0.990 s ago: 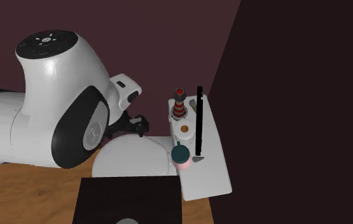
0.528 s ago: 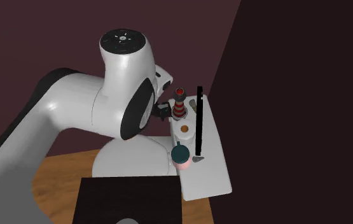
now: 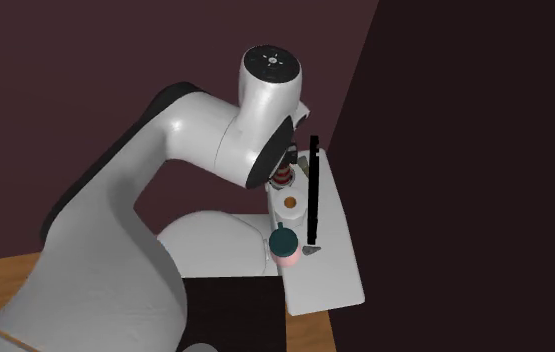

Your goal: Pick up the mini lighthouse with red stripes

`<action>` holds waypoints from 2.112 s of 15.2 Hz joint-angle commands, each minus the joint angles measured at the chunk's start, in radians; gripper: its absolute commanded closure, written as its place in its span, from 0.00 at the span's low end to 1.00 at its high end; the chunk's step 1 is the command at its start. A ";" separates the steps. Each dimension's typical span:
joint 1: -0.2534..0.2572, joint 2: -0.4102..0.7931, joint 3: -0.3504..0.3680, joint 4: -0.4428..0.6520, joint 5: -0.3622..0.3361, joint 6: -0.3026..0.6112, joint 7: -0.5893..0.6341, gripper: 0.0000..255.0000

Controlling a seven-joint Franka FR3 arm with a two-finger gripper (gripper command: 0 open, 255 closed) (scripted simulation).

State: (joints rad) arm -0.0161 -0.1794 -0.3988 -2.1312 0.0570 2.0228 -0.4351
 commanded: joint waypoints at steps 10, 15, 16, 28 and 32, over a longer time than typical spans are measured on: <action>-0.029 0.264 -0.062 0.145 0.209 0.107 -0.186 0.00; -0.033 0.284 -0.057 0.118 0.227 0.149 -0.203 0.00; -0.037 0.291 -0.060 0.135 0.231 0.137 -0.208 1.00; -0.031 0.267 -0.060 0.140 0.212 0.114 -0.188 1.00; -0.031 0.248 -0.061 0.173 0.194 0.066 -0.170 1.00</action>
State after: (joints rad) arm -0.0484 0.0667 -0.4610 -1.9576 0.2557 2.1441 -0.6113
